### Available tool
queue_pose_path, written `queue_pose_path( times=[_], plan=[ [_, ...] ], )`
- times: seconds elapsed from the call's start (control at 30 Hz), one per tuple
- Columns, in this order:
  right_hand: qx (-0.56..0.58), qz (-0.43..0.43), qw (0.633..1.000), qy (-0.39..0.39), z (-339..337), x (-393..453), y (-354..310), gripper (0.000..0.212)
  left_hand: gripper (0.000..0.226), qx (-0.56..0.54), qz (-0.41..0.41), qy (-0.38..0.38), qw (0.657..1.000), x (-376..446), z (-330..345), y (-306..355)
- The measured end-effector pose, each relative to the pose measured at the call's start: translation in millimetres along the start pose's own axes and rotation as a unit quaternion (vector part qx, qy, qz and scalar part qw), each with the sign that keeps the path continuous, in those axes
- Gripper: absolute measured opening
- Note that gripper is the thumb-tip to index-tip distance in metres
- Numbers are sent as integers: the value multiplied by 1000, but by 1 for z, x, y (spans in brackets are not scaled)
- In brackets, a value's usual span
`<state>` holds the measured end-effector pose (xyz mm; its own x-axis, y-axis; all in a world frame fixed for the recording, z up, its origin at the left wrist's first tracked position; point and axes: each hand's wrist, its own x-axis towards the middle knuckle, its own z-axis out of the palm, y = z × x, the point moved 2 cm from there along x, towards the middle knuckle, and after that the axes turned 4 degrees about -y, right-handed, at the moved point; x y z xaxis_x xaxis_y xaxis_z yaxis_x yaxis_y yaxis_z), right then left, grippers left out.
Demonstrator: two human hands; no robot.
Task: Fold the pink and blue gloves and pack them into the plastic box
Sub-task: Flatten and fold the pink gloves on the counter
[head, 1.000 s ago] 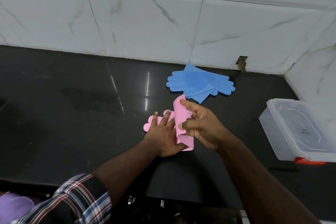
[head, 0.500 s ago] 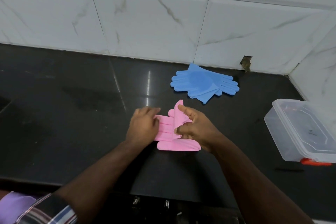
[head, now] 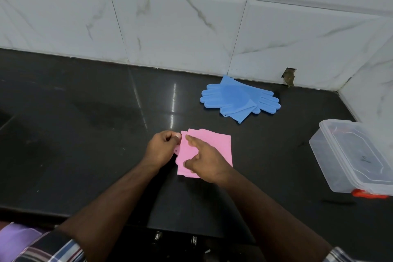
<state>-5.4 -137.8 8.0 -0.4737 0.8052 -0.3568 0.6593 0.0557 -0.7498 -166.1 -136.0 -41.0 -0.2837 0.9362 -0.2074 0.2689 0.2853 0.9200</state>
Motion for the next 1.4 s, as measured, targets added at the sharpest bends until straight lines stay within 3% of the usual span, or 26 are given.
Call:
queue_pose_path(
  times=[0.07,0.17,0.27,0.33,0.4,0.67,1.2,1.27,1.33,1.4],
  plan=[
    [0,0,1000,-2,3,2,6,70,31,3,-13,-1,1000,1,-1,0],
    [51,-13,999,-10,-3,1,12,59,14,31,-13,-14,999,0,1,2],
    [119,-48,989,73,-29,0,22,49,7,60,-26,15,998,-1,5,4],
    [34,-54,983,172,-51,-2,37,40,7,60,-34,25,997,0,5,4],
    [-68,-52,973,212,-63,-4,53,36,8,56,-38,27,997,1,5,7],
    [-208,-96,965,130,-29,6,77,43,12,77,-53,46,995,-1,6,18],
    [-348,-89,926,116,-1,15,67,51,15,78,-58,76,992,-7,8,17],
    [-347,-86,927,111,-2,13,66,51,16,92,-29,95,991,-7,7,19],
    [-343,-84,928,114,-2,13,67,50,18,180,76,121,973,-10,12,25],
    [-344,-85,928,117,-1,12,67,51,22,258,194,100,941,-18,30,34]
  ],
)
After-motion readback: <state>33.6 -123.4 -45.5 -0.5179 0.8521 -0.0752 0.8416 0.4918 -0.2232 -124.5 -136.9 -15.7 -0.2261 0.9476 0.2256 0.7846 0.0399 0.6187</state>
